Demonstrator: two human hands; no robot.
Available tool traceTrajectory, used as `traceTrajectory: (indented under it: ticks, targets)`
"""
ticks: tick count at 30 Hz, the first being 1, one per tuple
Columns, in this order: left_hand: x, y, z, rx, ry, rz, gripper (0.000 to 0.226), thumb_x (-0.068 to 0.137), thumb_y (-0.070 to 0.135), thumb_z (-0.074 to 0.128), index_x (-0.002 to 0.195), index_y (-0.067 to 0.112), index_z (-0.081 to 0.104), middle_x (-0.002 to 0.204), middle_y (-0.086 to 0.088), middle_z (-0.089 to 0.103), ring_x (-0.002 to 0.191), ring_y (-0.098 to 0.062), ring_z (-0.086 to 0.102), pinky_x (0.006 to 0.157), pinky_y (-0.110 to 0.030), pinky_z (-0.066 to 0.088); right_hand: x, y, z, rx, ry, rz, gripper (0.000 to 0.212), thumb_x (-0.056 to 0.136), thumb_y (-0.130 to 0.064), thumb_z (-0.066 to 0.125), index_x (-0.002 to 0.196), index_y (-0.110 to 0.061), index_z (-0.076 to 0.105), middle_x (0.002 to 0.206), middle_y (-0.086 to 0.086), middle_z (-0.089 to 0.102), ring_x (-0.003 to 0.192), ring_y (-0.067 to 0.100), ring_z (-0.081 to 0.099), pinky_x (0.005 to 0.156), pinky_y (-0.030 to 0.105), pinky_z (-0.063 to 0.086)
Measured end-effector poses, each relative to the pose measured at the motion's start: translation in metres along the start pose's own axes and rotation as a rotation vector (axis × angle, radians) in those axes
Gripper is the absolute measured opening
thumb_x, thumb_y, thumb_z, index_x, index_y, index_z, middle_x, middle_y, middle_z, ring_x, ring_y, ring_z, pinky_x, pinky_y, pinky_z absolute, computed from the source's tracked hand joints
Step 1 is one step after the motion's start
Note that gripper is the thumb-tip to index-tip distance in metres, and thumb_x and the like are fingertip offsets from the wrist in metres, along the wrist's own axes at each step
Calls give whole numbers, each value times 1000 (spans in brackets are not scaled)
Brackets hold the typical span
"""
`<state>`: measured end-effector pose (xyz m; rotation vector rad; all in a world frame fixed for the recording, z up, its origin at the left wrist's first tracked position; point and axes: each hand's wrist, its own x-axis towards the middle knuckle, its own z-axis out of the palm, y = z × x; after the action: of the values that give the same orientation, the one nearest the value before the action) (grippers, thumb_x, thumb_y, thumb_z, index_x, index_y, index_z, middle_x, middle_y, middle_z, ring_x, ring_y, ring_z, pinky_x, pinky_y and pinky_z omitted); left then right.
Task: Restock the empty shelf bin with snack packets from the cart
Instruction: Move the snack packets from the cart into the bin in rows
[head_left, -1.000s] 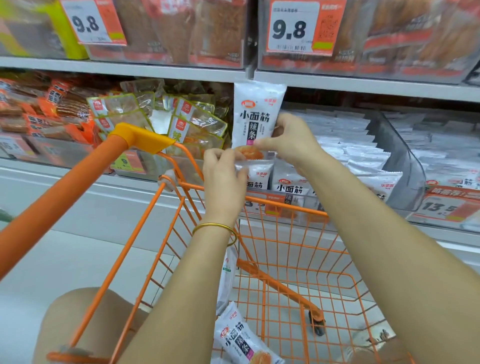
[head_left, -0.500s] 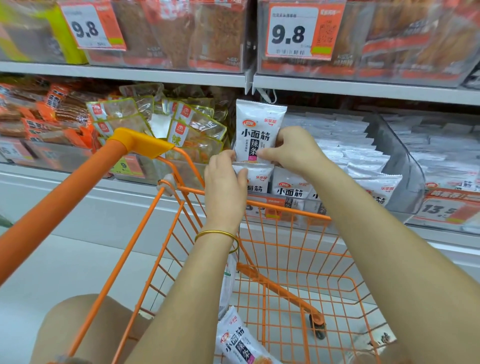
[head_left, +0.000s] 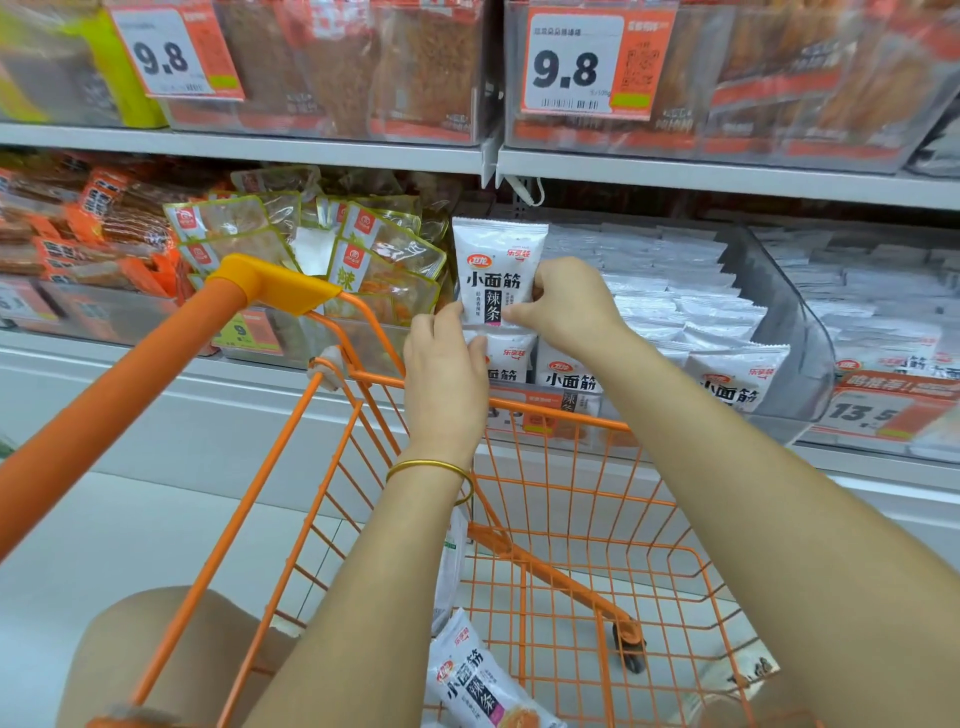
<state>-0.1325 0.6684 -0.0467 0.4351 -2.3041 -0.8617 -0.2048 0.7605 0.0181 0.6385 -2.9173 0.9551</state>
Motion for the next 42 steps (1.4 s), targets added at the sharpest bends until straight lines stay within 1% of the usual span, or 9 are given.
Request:
traceTrajectory:
  ticks: [2,6,12,19,23,27,35,38,42]
  targets:
    - [-1,2,-1,-8,7,-1,41,94,14,51,134,9,44,124,-12,45,117,-26,43,97,-29,34,-2,2,-3,26,9,-9,17,83,-24,70,81,-9,62,94,5,68,81,19,58,62,28,43]
    - [-5,8,-5,-29,50,-14,45,91,9,55,134,5,41,124,-14,44,116,-26,43,97,-28,34,-15,9,-11,97,128,18,37,86,-25,67,118,-8,58,104,6,64,95,21,58,80,31,46]
    - [-21,14,-16,-28,165,-7,36,87,6,59,120,1,47,117,-17,44,106,-30,46,87,-28,36,-67,17,-21,300,281,-53,13,85,-8,59,91,-20,59,74,-4,60,73,18,62,67,29,49]
    - [-44,9,-28,12,-44,-110,20,94,19,51,111,10,50,108,-8,56,98,-25,54,80,-39,45,-110,59,62,65,-679,79,8,91,-13,57,86,-8,61,74,9,66,63,21,67,50,23,51]
    - [-51,11,-27,79,-171,-60,13,94,29,52,94,16,56,88,0,62,82,-21,58,69,-38,51,-141,83,116,-265,-1105,51,34,91,-45,55,89,-12,60,86,9,67,66,18,61,56,24,48]
    - [-50,9,-21,129,-292,-71,18,91,32,55,87,16,62,83,-1,63,82,-22,59,68,-35,52,-164,88,152,-288,-1186,82,53,89,-47,57,113,0,57,96,12,56,64,18,52,51,25,43]
    - [-52,9,-19,94,-398,-64,14,91,25,57,81,16,63,77,1,62,77,-19,59,71,-36,53,-178,92,169,-209,-1191,190,35,89,-28,63,110,0,61,97,10,58,62,17,55,50,24,47]
    - [-54,8,-17,100,-445,-78,14,91,24,57,81,17,64,80,2,64,80,-18,60,75,-38,54,-171,88,163,-131,-1210,258,12,88,-15,65,84,-11,54,112,13,58,93,29,63,75,38,58]
    - [-53,8,-17,71,-480,-74,16,89,25,59,77,16,64,74,3,62,76,-18,60,74,-39,54,-138,81,117,-57,-1212,297,36,88,-10,64,122,-7,53,124,16,62,109,34,63,88,51,54]
